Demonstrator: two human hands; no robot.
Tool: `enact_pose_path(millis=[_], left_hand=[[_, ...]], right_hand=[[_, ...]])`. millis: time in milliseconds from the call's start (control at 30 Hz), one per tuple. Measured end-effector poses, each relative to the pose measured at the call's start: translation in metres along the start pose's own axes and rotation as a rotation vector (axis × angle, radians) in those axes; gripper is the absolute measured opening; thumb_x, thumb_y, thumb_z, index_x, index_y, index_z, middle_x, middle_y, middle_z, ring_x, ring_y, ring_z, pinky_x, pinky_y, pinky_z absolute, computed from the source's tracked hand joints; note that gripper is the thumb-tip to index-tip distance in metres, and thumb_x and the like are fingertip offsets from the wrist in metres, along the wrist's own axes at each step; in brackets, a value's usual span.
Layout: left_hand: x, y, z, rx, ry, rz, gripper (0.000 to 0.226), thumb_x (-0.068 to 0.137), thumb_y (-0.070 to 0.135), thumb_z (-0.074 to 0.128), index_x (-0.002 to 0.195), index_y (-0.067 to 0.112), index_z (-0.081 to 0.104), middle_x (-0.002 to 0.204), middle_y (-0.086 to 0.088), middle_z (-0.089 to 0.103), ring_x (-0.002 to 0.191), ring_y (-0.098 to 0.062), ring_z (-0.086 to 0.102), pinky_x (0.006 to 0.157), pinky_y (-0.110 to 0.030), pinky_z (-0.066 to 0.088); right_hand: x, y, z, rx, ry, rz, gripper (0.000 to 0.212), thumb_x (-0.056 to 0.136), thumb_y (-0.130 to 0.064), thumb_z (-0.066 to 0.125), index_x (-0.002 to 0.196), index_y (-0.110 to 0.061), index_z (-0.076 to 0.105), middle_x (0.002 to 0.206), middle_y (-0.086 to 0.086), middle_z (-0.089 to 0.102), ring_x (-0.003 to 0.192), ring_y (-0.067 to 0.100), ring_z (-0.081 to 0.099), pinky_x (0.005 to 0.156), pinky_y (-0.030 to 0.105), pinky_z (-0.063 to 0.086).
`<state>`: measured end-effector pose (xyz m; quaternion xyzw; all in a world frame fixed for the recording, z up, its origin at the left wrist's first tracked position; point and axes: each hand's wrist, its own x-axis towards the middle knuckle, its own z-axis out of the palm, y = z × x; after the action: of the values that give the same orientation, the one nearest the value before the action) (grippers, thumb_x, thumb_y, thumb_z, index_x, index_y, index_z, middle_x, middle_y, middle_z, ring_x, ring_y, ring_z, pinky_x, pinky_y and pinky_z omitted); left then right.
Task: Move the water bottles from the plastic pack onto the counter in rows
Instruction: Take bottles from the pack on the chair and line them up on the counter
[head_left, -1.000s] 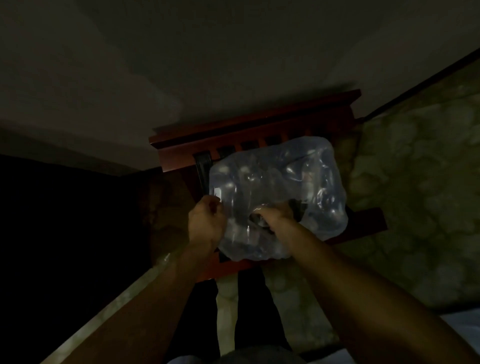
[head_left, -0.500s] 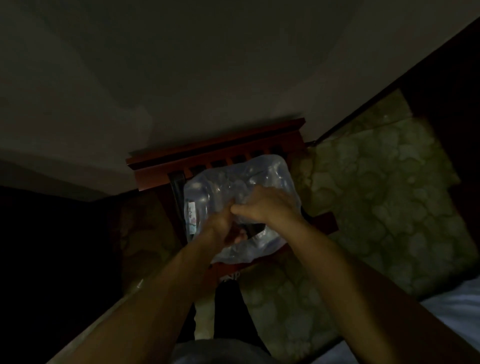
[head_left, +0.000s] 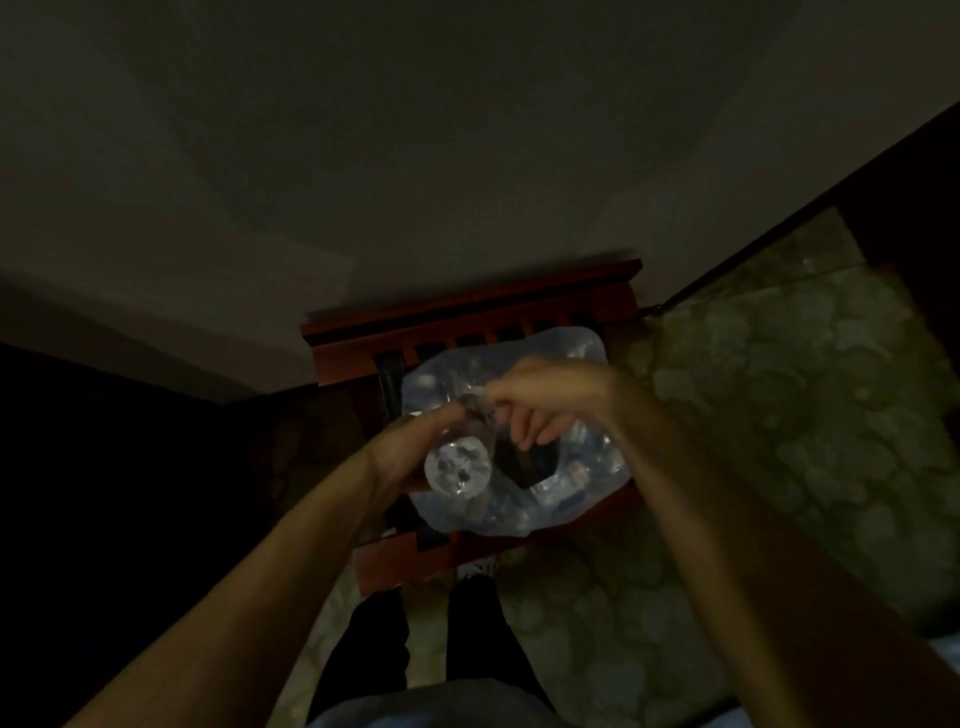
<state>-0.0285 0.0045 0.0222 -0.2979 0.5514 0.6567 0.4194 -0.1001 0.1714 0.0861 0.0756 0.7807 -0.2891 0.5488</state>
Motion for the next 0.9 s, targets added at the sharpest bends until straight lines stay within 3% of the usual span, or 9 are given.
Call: enact_pose_path(millis=[67, 267, 367, 467, 533, 600, 667, 800, 900], left_hand=[[-0.005, -0.002, -0.016, 0.009, 0.071, 0.004, 0.044, 0.077, 0.043, 0.076, 0.100, 0.006, 0.077, 0.104, -0.018, 0.076, 0.096, -0.030, 0.074, 0.095, -0.046, 0.056], [-0.013, -0.011, -0.060, 0.022, 0.102, 0.110, 0.057, 0.060, 0.058, 0.074, 0.093, 0.011, 0.080, 0.095, -0.014, 0.079, 0.085, -0.026, 0.077, 0.073, -0.035, 0.056], [-0.010, -0.020, -0.071, 0.003, 0.135, 0.128, 0.059, 0.061, 0.060, 0.072, 0.095, 0.012, 0.080, 0.097, -0.014, 0.078, 0.090, -0.028, 0.077, 0.081, -0.039, 0.057], [-0.007, -0.035, -0.079, -0.027, 0.159, 0.134, 0.055, 0.067, 0.061, 0.073, 0.094, 0.014, 0.080, 0.098, -0.014, 0.078, 0.094, -0.029, 0.075, 0.091, -0.045, 0.056], [-0.005, -0.045, -0.082, -0.030, 0.160, 0.130, 0.051, 0.072, 0.059, 0.071, 0.095, 0.015, 0.080, 0.100, -0.013, 0.078, 0.096, -0.029, 0.075, 0.093, -0.046, 0.055], [-0.003, -0.052, -0.084, -0.032, 0.172, 0.120, 0.048, 0.076, 0.056, 0.068, 0.099, 0.015, 0.079, 0.101, -0.013, 0.078, 0.100, -0.031, 0.074, 0.093, -0.047, 0.055], [-0.003, -0.056, -0.084, -0.012, 0.170, 0.121, 0.047, 0.078, 0.056, 0.066, 0.100, 0.017, 0.078, 0.100, -0.011, 0.078, 0.098, -0.030, 0.075, 0.089, -0.045, 0.056], [-0.004, -0.058, -0.081, 0.027, 0.153, 0.123, 0.043, 0.081, 0.054, 0.062, 0.094, 0.018, 0.080, 0.096, -0.010, 0.079, 0.092, -0.026, 0.076, 0.087, -0.043, 0.056], [-0.004, -0.058, -0.082, 0.027, 0.159, 0.123, 0.040, 0.088, 0.050, 0.061, 0.099, 0.015, 0.078, 0.098, -0.012, 0.078, 0.093, -0.028, 0.076, 0.089, -0.046, 0.056]], right_hand=[[0.026, 0.021, 0.003, 0.096, 0.060, 0.061, 0.032, 0.094, -0.035, 0.049, 0.084, -0.010, 0.066, 0.077, 0.006, 0.070, 0.074, 0.017, 0.068, 0.062, 0.026, 0.050], [0.113, 0.062, 0.063, -0.030, 0.054, 0.154, 0.023, 0.097, -0.022, 0.045, 0.103, -0.008, 0.062, 0.095, 0.007, 0.062, 0.082, 0.020, 0.058, 0.066, 0.026, 0.046], [0.145, 0.065, 0.090, -0.119, 0.150, 0.097, 0.032, 0.099, -0.017, 0.040, 0.123, -0.006, 0.057, 0.117, 0.010, 0.059, 0.090, 0.021, 0.058, 0.075, 0.028, 0.050], [0.166, 0.066, 0.110, -0.028, 0.152, 0.092, 0.033, 0.100, -0.013, 0.042, 0.127, -0.001, 0.056, 0.130, 0.019, 0.057, 0.106, 0.030, 0.058, 0.087, 0.030, 0.046], [0.176, 0.069, 0.118, 0.007, 0.138, 0.059, 0.033, 0.099, -0.013, 0.047, 0.128, 0.002, 0.055, 0.129, 0.022, 0.058, 0.118, 0.036, 0.055, 0.096, 0.036, 0.043], [0.180, 0.072, 0.122, 0.126, 0.087, 0.025, 0.034, 0.099, -0.023, 0.052, 0.127, -0.005, 0.056, 0.120, 0.015, 0.062, 0.112, 0.030, 0.059, 0.098, 0.036, 0.047], [0.188, 0.075, 0.123, 0.197, 0.028, 0.063, 0.028, 0.098, -0.031, 0.053, 0.117, -0.012, 0.060, 0.109, 0.008, 0.065, 0.099, 0.021, 0.062, 0.090, 0.033, 0.052], [0.192, 0.076, 0.114, -0.003, -0.023, 0.165, 0.019, 0.099, -0.029, 0.049, 0.104, -0.015, 0.062, 0.096, 0.005, 0.062, 0.081, 0.019, 0.059, 0.071, 0.030, 0.050], [0.193, 0.083, 0.101, 0.111, -0.174, 0.213, 0.012, 0.094, -0.017, 0.054, 0.104, -0.015, 0.062, 0.098, 0.005, 0.063, 0.093, 0.021, 0.061, 0.089, 0.036, 0.052]])
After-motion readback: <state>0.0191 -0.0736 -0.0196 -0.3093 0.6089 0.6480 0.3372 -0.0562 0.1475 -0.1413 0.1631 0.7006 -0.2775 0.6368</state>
